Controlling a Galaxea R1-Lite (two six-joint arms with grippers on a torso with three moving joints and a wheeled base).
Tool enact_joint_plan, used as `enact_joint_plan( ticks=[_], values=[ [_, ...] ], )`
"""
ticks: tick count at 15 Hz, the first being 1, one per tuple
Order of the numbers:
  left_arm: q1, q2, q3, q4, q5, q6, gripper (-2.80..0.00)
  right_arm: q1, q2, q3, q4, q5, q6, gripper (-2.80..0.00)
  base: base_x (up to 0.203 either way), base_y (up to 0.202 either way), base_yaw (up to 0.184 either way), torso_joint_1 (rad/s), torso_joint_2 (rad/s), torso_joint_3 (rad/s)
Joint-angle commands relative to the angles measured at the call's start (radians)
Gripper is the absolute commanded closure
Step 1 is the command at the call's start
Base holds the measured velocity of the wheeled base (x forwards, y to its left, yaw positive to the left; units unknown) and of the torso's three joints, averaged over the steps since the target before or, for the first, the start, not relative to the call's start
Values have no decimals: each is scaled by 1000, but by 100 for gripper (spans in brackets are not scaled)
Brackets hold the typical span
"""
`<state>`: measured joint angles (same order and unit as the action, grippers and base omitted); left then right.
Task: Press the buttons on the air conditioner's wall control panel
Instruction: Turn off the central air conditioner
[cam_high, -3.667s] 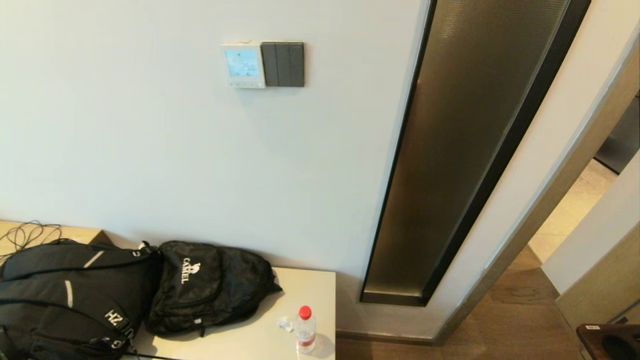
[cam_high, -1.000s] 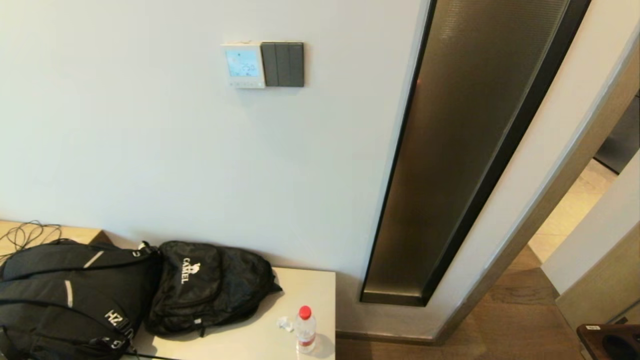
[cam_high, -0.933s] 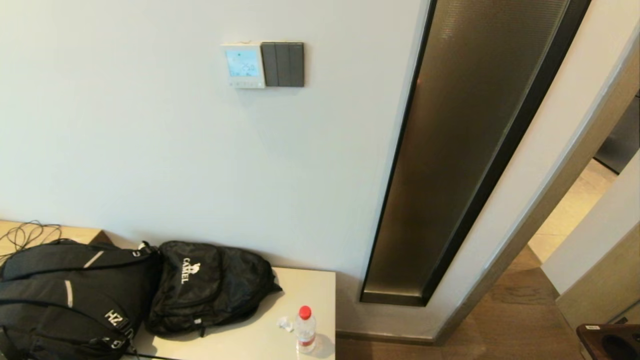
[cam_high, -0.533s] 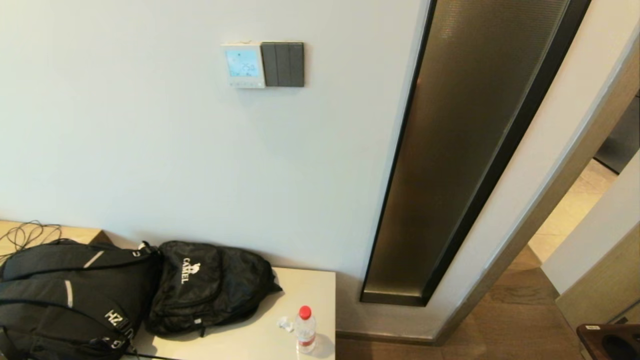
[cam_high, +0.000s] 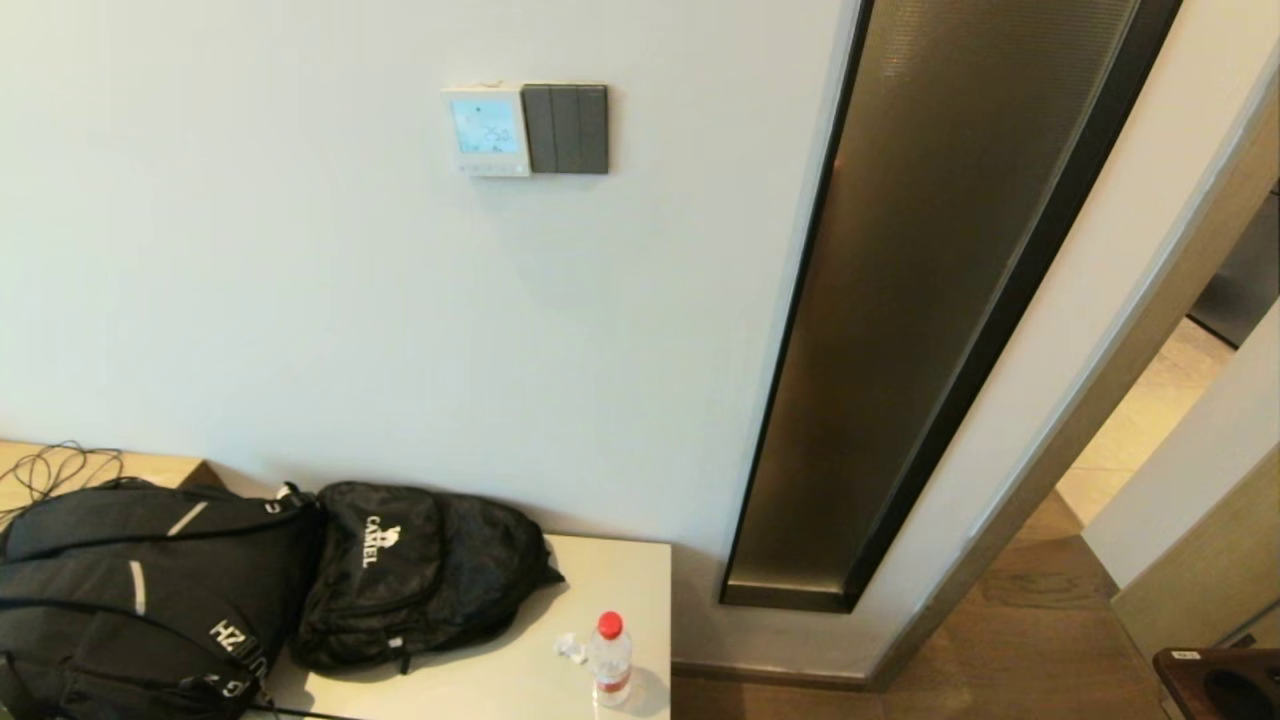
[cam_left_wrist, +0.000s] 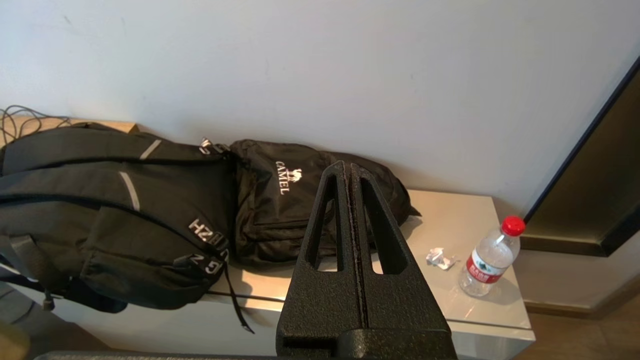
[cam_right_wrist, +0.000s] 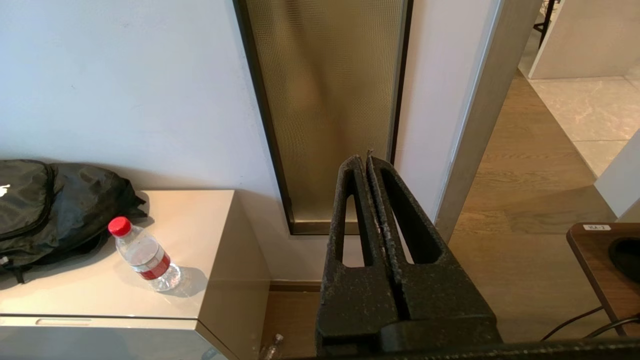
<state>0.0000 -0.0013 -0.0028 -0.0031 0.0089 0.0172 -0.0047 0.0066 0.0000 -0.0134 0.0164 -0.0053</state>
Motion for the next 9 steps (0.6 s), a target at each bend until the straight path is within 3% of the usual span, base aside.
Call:
enact_joint_plan(
  ticks=[1,9],
  values=[
    [0,1,0,0,0,0,0,0,1,0,0,0,-1,0,0,0,0,0,0,0],
    [0,1,0,-2,0,-2,0,2,1,0,0,0,-1,0,0,0,0,0,0,0]
  ],
)
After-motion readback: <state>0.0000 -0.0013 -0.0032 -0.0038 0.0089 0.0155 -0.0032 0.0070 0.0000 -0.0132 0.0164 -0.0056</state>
